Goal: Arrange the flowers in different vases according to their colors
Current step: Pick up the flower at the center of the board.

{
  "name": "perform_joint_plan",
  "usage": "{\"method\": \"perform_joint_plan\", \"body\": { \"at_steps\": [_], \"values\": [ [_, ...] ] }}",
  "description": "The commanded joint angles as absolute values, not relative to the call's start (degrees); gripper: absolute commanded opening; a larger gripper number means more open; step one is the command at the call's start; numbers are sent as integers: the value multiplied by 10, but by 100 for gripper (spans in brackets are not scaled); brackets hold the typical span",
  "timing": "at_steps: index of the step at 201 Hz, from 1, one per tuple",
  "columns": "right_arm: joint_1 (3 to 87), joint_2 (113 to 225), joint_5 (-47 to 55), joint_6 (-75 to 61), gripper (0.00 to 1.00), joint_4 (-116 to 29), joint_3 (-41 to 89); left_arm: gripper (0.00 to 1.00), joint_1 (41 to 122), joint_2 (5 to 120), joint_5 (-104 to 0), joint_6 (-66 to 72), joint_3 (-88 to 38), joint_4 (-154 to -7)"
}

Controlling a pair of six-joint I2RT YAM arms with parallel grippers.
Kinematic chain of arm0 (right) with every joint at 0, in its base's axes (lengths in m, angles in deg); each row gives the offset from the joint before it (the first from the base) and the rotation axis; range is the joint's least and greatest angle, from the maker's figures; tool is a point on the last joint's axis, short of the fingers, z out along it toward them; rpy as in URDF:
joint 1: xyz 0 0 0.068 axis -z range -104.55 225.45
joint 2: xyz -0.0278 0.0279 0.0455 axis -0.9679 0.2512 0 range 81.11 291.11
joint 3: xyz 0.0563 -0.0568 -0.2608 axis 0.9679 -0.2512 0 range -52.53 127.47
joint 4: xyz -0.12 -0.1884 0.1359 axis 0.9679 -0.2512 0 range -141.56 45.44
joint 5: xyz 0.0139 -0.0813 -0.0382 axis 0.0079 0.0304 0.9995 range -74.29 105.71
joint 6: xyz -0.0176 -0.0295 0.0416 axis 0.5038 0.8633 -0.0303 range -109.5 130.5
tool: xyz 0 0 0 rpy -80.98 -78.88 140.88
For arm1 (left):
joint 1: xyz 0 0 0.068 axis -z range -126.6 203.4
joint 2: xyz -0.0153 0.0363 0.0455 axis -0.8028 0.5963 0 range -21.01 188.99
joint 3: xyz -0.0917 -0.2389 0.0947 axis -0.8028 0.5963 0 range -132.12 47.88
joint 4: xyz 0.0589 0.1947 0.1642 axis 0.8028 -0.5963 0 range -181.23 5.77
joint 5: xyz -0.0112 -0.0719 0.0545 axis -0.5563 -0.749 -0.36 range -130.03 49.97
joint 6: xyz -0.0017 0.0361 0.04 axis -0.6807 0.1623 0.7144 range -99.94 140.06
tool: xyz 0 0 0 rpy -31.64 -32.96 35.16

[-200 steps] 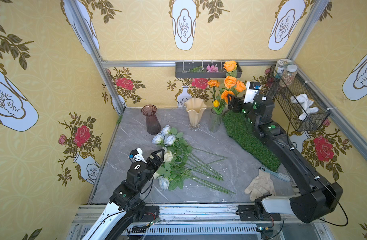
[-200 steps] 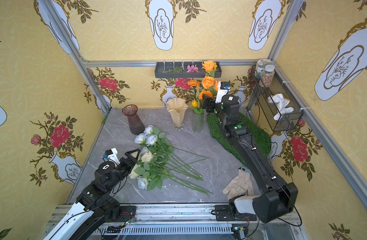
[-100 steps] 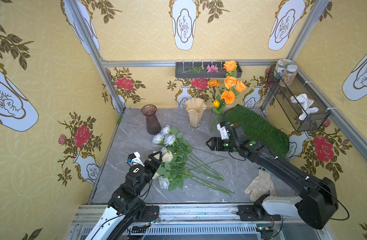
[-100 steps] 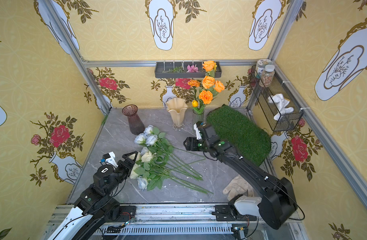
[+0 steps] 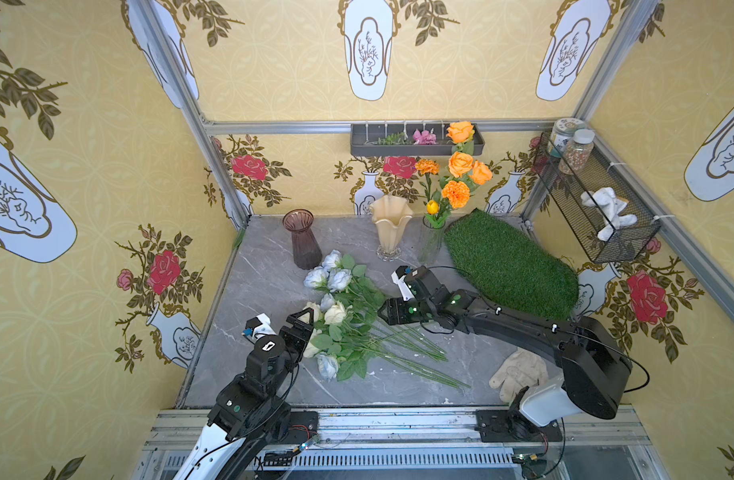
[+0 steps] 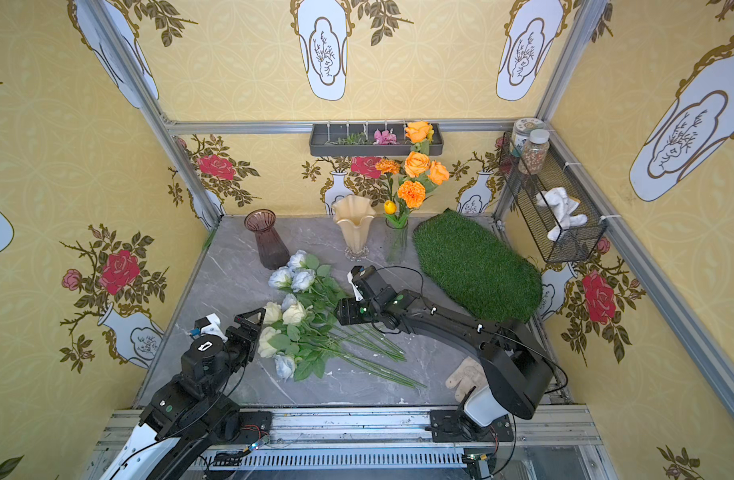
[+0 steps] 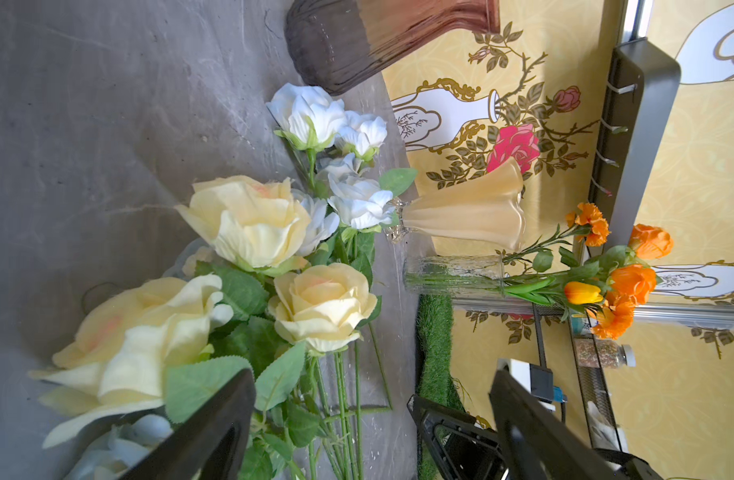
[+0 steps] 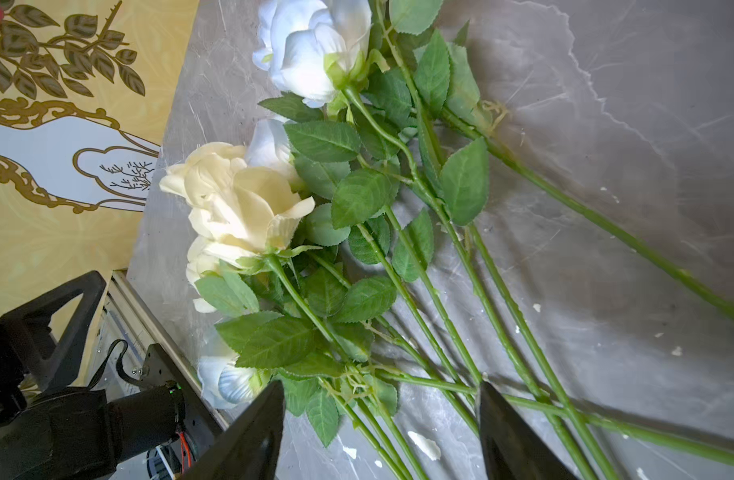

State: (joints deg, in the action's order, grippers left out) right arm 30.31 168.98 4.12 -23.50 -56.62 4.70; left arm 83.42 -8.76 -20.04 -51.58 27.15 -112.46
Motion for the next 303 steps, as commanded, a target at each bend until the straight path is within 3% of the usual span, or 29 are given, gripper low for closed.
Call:
{"method": "perform_joint_plan", "body": {
  "at_steps": [1, 13, 29, 49, 131, 185, 241, 303],
  "values": [
    [316, 1715, 32, -236, 72, -569, 63, 90, 834, -88, -198, -536, 275, -1132],
    [332, 1741, 15, -239, 68, -582, 80, 90, 834, -84, -205, -538, 276, -1132],
    [349, 1780, -3, -238, 54, -607, 111, 90, 834, -83, -210, -538, 275, -1130],
    [350, 1816, -9, -233, 46, -627, 134, 91, 833, -84, -211, -530, 274, -1131],
    [348, 1888, 16, -228, 47, -629, 156, 94, 834, -76, -203, -512, 272, -1118],
    [350, 1936, 15, -219, 38, -637, 179, 97, 834, -68, -191, -506, 277, -1101],
    [346, 1911, 22, -198, 38, -643, 177, 99, 834, -57, -189, -497, 276, -1089],
    [361, 1875, 44, -124, 45, -731, 221, 99, 834, -48, -195, -492, 276, -1078]
  ]
}}
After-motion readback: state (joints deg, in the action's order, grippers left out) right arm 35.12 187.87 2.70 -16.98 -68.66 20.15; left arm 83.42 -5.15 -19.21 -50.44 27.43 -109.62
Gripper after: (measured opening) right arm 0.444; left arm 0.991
